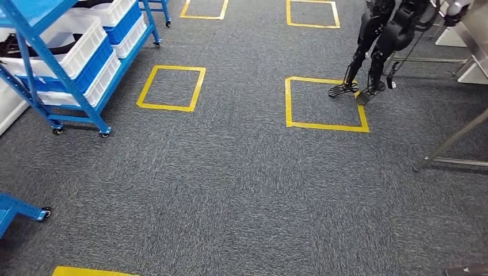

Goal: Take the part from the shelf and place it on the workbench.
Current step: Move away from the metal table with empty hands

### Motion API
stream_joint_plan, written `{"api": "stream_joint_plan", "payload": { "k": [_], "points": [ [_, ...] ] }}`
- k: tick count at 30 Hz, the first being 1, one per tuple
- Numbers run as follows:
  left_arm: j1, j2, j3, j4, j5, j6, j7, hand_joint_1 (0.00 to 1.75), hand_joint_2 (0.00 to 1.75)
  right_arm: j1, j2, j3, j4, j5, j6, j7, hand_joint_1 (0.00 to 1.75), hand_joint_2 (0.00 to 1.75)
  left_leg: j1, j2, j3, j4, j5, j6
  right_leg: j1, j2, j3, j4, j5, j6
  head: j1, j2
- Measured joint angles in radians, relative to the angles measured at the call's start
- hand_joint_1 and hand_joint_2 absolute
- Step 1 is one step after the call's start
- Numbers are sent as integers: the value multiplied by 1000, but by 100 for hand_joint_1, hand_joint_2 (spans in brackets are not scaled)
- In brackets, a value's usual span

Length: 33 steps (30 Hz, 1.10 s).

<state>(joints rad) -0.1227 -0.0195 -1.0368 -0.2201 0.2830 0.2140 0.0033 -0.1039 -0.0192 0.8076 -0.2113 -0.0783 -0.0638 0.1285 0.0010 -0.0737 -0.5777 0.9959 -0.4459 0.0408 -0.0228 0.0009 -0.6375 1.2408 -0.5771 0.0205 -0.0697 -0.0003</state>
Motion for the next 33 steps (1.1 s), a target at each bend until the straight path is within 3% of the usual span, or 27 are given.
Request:
{"api": "stream_joint_plan", "payload": {
  "k": [1, 3, 4, 6, 7, 8, 10, 11, 13, 14, 15, 17, 19, 20, 22, 24, 26, 27, 29, 33],
  "points": [
    [0, 0, 0, 0, 0, 0, 1, 0, 0, 1, 0, 0, 0, 0, 0, 0, 0, 0, 1, -17, 0, 7, -4, -4, -4, 17, 23, -64, 41, 0, 0, 0],
    [-2, -1, -2, 0, -2, 0, 0, 0, 0, 2, 0, 0, 0, 0, -1, 2, 0, 0, 1, -44, -9, 24, -13, -16, -9, 63, 58, -162, 83, 1, 1, 0],
    [-2, -1, -2, 0, -4, 0, -2, 0, 0, 1, 0, 1, 0, -1, -1, 2, 0, 0, 1, -55, -15, 29, -15, -22, -10, 78, 64, -179, 84, 0, 1, 0],
    [-2, -1, -5, 0, -11, -2, -4, 0, 0, -2, 2, 1, 0, -2, -3, 2, 0, 0, 4, -75, -22, 29, -12, -34, -7, 66, 67, -181, 84, -9, 1, 0],
    [-1, 0, -7, 0, -15, -3, -3, 0, 0, -4, 4, 1, 0, -4, -6, 1, 0, 0, 5, -64, -25, 33, -14, -39, -6, 54, 72, -185, 86, -15, 0, 0],
    [-1, 0, -9, 0, -18, -4, -2, 0, 0, -4, 5, 1, -1, -6, -8, 0, 0, 0, 4, -40, -33, 48, -22, -44, -6, 41, 77, -190, 87, -22, -3, 0],
    [-6, 0, -15, 0, -25, -6, 1, 0, 0, -1, 6, 1, -1, -11, -15, -2, 0, 0, 3, 30, -78, 134, -67, -52, -5, 13, 83, -196, 88, -33, -10, 0],
    [-9, 0, -18, 0, -28, -7, 2, 0, 0, 1, 6, 1, -1, -13, -18, -3, 0, 0, 4, 52, -113, 198, -96, -56, -3, -2, 84, -196, 87, -37, -13, 0],
    [-13, -1, -24, 0, -36, -7, 3, 0, 0, 2, 8, 1, -1, -20, -22, 2, 0, 0, 7, 65, -168, 294, -123, -61, 0, -33, 86, -196, 82, -41, -13, 0],
    [-13, -1, -25, 0, -41, -8, 3, 0, 0, 2, 10, 1, -1, -22, -23, 6, 0, 0, 8, 68, -171, 295, -110, -61, 1, -46, 88, -196, 80, -41, -13, 0],
    [-13, -1, -28, 0, -46, -9, 4, 0, 0, 2, 13, 1, -1, -24, -22, 11, 0, 0, 9, 73, -153, 257, -82, -59, 2, -59, 91, -196, 77, -40, -13, 0],
    [-17, -1, -33, 0, -56, -10, 7, 0, 0, 1, 20, 1, -1, -24, -18, 18, 0, 0, 2, 108, -82, 123, -21, -47, 5, -81, 101, -196, 70, -35, -13, 0],
    [-24, -1, -39, 0, -59, -11, 13, 0, 0, 0, 26, 1, -1, -24, -18, 22, 0, 0, -8, 137, -38, 40, 2, -33, 7, -100, 109, -197, 63, -25, -12, 0],
    [-27, 0, -42, 0, -59, -11, 15, 0, 0, -1, 28, 1, -1, -24, -19, 22, 0, 0, -13, 137, -36, 32, -1, -29, 7, -108, 112, -199, 61, -19, -12, 0],
    [-27, 1, -46, 0, -59, -11, 18, 0, 0, -4, 32, 1, -2, -27, -22, 21, 0, 0, -11, 114, -30, 19, 3, -20, 5, -120, 123, -206, 56, -7, -12, 0],
    [-26, 1, -48, 0, -60, -11, 20, 0, 0, -5, 33, 1, -2, -30, -24, 18, 0, 0, -4, 92, -14, -2, 10, -9, 4, -87, 117, -176, 31, 1, -7, 0],
    [-28, 1, -49, 0, -63, -11, 17, 0, 0, -2, 33, 1, -2, -34, -25, 16, 0, 0, -2, 69, -5, -12, 14, -1, 4, -31, 65, -67, -26, 1, 1, 0],
    [-28, 0, -50, 0, -65, -11, 13, 0, 0, 0, 33, 1, -2, -37, -27, 16, 0, 0, -3, 56, -5, -11, 14, 2, 4, -17, 30, -2, -50, 1, 2, 0],
    [-24, 0, -54, 0, -71, -8, 3, 0, 0, 2, 33, 1, -2, -43, -32, 15, 0, 0, -4, 34, -4, -10, 12, 3, 4, -8, -14, 69, -64, 1, 3, 0],
    [-20, 0, -56, 0, -74, -4, -2, 0, 0, 2, 33, 1, -2, -47, -34, 15, 0, 0, -4, 20, -3, -8, 11, 2, 3, -7, -20, 66, -47, 2, 3, 0]
  ]
}}
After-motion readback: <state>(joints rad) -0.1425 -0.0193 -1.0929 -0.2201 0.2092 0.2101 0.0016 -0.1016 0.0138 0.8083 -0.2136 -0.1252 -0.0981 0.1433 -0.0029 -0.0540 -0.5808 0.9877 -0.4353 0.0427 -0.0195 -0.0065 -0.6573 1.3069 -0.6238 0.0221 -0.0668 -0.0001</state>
